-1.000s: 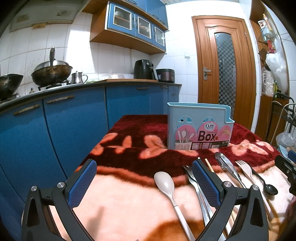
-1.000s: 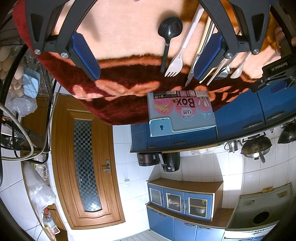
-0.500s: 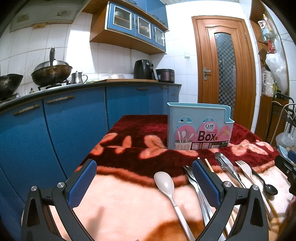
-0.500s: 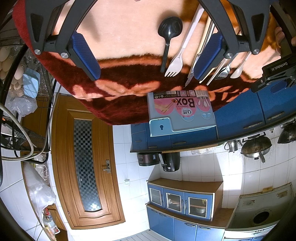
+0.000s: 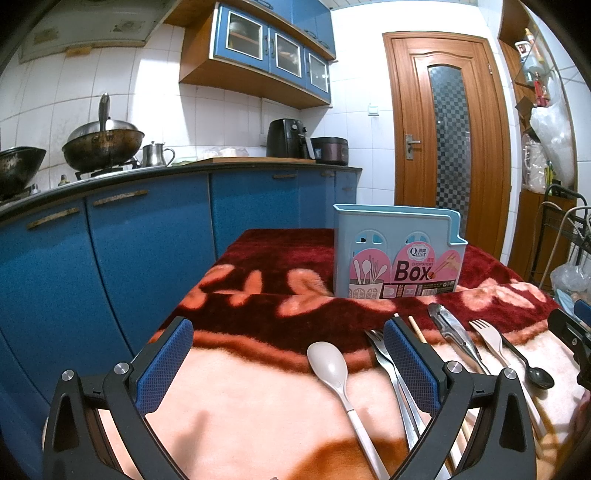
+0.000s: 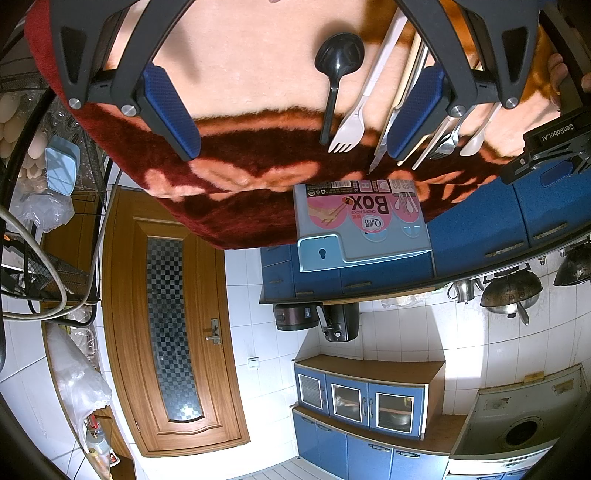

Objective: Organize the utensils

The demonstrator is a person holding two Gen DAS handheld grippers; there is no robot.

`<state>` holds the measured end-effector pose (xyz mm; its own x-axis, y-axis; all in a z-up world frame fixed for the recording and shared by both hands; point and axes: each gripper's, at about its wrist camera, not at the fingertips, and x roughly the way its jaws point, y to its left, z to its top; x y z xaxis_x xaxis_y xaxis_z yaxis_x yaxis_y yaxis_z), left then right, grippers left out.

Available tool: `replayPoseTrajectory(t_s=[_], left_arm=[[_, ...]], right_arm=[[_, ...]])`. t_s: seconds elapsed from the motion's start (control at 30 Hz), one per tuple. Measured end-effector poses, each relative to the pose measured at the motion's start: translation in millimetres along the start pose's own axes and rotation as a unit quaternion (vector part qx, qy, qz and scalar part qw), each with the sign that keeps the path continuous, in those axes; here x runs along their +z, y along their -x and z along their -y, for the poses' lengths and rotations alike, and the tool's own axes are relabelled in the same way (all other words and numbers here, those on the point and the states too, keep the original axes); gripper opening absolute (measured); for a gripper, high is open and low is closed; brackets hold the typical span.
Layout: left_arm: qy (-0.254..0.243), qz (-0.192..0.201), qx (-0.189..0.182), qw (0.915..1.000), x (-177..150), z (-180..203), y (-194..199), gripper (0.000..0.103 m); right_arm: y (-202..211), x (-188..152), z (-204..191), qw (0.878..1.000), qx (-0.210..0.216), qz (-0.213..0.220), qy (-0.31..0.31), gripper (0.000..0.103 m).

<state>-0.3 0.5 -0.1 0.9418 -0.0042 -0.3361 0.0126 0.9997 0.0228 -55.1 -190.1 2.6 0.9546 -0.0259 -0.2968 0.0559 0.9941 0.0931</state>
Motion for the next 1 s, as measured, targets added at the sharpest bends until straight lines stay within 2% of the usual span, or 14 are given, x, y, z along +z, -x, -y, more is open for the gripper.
replayPoseTrajectory(t_s=[1.0], left_arm=[[-0.003,-0.003,0.006,1.0,2.2,0.5,2.0,0.102]], right_arm=[[-1.1,0.2,0.9,1.0,0.001,-0.001,-0.003,0.103]])
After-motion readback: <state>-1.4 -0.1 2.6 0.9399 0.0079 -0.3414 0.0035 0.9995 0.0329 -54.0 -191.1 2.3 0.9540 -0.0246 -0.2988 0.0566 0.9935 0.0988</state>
